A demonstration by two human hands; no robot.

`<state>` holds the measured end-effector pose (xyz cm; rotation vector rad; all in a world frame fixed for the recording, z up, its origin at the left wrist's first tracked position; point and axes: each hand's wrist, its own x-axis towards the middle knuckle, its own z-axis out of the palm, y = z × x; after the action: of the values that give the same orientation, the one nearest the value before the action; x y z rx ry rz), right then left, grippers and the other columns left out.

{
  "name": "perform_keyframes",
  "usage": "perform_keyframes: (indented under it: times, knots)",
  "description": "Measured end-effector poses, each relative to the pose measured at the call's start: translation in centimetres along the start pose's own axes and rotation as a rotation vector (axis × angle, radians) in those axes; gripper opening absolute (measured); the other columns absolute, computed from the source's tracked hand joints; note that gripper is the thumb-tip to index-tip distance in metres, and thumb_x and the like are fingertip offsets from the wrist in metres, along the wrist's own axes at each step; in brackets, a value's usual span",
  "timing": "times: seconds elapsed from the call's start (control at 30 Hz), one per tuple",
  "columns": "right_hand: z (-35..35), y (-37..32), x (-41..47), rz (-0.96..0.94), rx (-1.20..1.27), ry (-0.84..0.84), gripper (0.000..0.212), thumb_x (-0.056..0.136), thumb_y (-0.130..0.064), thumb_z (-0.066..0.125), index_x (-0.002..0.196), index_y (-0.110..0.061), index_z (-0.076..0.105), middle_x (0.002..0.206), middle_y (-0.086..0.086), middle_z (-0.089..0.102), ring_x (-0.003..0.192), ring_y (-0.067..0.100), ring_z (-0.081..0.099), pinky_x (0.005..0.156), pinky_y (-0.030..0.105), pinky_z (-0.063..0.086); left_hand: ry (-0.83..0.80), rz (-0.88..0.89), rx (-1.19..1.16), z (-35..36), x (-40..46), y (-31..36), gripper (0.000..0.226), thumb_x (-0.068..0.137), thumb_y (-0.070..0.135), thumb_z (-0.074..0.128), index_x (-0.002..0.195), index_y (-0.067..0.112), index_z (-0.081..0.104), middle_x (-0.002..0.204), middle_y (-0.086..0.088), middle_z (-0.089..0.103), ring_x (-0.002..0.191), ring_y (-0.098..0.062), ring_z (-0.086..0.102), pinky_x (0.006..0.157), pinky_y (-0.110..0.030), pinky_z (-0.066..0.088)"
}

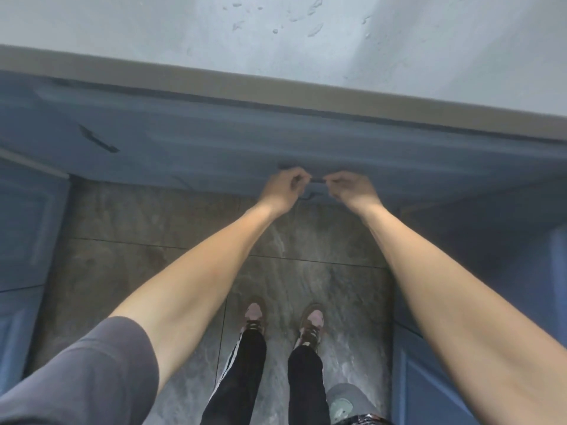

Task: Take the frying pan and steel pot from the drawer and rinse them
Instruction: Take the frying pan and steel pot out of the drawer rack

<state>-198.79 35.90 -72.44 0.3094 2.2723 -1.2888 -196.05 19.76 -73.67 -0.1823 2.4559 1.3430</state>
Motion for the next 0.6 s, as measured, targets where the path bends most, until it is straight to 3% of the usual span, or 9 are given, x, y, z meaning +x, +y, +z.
perform_keyframes:
  times: [0.23, 0.4, 0.47, 0.6]
  knots:
    - [1.1, 1.4, -3.6, 0.078, -0.005, 0.016, 0.012, 0.088, -0.007, 0.057, 0.096, -0.01, 0.066, 0.058, -0.003, 0.058, 0.037, -0.006, 0.05, 0.043, 0.007, 0.036, -0.047, -0.017, 0.005, 0.8, -4.3, -0.8, 0.021, 0.096, 0.026, 0.048, 0.104, 0.017, 0.064, 0.074, 0.003, 0.063, 0.075, -0.018, 0.061, 0.067, -0.028, 0.042]
    - [1.9, 4.2, -9.1, 0.135, -0.082, -0.06, 0.01, 0.087, -0.01, 0.06, 0.088, -0.019, 0.066, 0.065, -0.008, 0.06, 0.044, -0.012, 0.052, 0.053, 0.009, 0.039, -0.058, -0.037, -0.081, 3.3, -10.7, -2.6, 0.016, 0.095, 0.024, 0.051, 0.096, 0.016, 0.064, 0.075, 0.01, 0.059, 0.073, -0.01, 0.055, 0.061, -0.012, 0.035]
    - [2.5, 5.5, -11.6, 0.161, -0.09, -0.063, 0.011, 0.087, -0.012, 0.061, 0.092, -0.018, 0.069, 0.071, -0.006, 0.064, 0.056, -0.007, 0.057, 0.057, 0.011, 0.041, -0.105, -0.051, -0.099, 4.2, -13.0, -3.4, 0.016, 0.095, 0.026, 0.052, 0.098, 0.017, 0.064, 0.085, 0.006, 0.064, 0.08, -0.012, 0.059, 0.068, -0.018, 0.038]
    - [3.5, 8.0, -15.9, 0.153, -0.256, -0.097, 0.018, 0.086, -0.02, 0.061, 0.1, -0.018, 0.071, 0.103, -0.001, 0.07, 0.099, 0.014, 0.063, 0.079, 0.021, 0.042, -0.109, -0.046, -0.105, 6.2, -17.6, -5.2, 0.019, 0.094, 0.025, 0.053, 0.101, 0.013, 0.066, 0.098, -0.002, 0.07, 0.091, -0.018, 0.063, 0.082, -0.029, 0.045]
